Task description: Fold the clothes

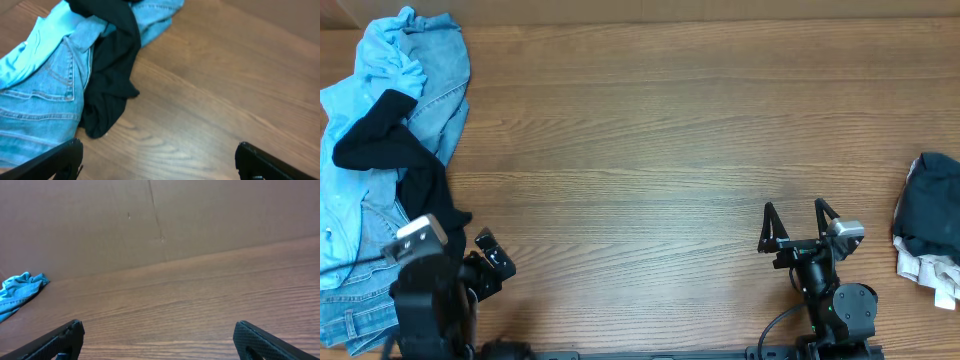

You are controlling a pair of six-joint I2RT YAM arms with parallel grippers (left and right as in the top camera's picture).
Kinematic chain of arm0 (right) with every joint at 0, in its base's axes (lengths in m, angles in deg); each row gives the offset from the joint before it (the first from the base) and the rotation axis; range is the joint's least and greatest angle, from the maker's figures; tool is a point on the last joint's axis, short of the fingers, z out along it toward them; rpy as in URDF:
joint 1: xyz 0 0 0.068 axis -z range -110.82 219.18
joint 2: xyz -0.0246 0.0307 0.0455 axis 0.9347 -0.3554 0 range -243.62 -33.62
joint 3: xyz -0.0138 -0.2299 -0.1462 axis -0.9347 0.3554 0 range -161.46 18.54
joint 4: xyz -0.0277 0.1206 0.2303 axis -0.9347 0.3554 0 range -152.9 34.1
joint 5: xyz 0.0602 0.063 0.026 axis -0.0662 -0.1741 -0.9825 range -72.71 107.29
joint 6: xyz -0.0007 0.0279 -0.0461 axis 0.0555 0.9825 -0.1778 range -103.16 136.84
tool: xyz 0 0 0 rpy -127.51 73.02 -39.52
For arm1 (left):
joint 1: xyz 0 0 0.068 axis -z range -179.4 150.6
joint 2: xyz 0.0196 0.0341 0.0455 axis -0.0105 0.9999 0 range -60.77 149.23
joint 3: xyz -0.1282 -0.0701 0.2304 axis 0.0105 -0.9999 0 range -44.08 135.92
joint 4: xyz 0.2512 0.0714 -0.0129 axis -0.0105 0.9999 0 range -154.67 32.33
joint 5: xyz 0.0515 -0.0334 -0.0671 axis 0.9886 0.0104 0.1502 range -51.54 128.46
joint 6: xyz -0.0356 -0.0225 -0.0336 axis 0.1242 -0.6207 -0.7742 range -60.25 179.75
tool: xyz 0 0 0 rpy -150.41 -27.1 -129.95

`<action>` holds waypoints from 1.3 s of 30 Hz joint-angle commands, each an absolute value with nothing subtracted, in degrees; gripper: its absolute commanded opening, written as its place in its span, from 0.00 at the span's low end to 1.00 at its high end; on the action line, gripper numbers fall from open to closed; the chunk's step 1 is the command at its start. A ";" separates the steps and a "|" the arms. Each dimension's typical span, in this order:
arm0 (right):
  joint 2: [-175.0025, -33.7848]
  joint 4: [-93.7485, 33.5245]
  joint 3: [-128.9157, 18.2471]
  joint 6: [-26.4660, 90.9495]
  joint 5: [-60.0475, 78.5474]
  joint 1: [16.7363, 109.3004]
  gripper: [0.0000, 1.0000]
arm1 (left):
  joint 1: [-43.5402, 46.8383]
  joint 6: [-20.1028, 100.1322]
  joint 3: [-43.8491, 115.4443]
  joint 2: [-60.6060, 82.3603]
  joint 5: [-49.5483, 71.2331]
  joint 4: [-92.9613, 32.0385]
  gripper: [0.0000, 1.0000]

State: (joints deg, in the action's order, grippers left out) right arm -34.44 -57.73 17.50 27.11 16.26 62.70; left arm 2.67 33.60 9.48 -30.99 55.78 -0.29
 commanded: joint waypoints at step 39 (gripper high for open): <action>-33.78 -58.14 18.07 26.93 17.09 62.44 1.00 | -0.55 46.01 -43.78 -60.52 37.81 -60.24 1.00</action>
State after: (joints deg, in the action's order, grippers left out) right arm -34.35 -57.75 17.50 27.11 16.28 62.70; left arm -0.20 46.43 -43.59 -59.97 38.84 -60.20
